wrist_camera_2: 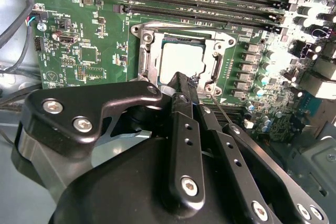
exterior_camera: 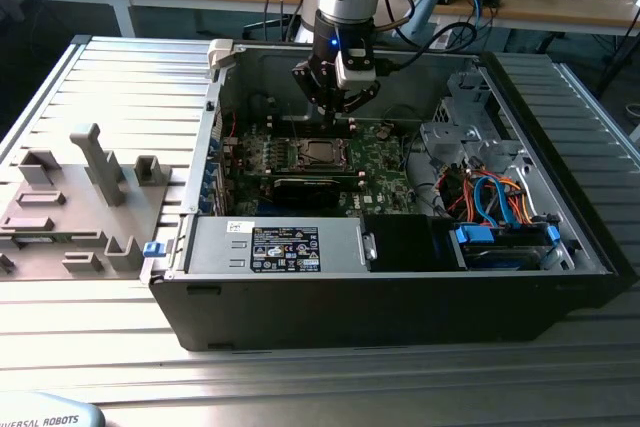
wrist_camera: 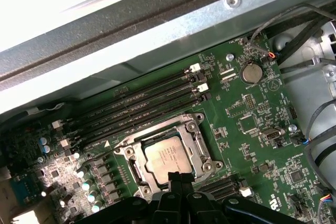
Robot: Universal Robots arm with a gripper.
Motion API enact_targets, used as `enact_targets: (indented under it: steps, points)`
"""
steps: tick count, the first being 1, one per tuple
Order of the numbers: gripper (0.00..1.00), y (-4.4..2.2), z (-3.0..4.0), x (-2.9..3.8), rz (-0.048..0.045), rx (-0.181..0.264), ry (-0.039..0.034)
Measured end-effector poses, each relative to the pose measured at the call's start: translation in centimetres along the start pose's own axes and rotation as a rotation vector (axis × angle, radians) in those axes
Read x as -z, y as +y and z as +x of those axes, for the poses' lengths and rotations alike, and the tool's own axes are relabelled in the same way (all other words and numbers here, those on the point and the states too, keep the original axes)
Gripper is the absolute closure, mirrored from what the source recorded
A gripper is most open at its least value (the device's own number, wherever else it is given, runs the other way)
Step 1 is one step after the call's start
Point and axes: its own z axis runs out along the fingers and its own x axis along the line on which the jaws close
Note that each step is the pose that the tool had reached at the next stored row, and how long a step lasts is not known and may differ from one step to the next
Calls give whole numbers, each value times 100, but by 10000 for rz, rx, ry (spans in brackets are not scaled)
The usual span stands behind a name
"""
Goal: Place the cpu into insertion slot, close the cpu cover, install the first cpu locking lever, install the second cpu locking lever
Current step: 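Install the first cpu locking lever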
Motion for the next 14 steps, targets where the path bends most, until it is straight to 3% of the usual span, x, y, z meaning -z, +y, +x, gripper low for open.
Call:
enact_targets:
  steps: [14]
  points:
    - [89,0,0,0,0,71,-5]
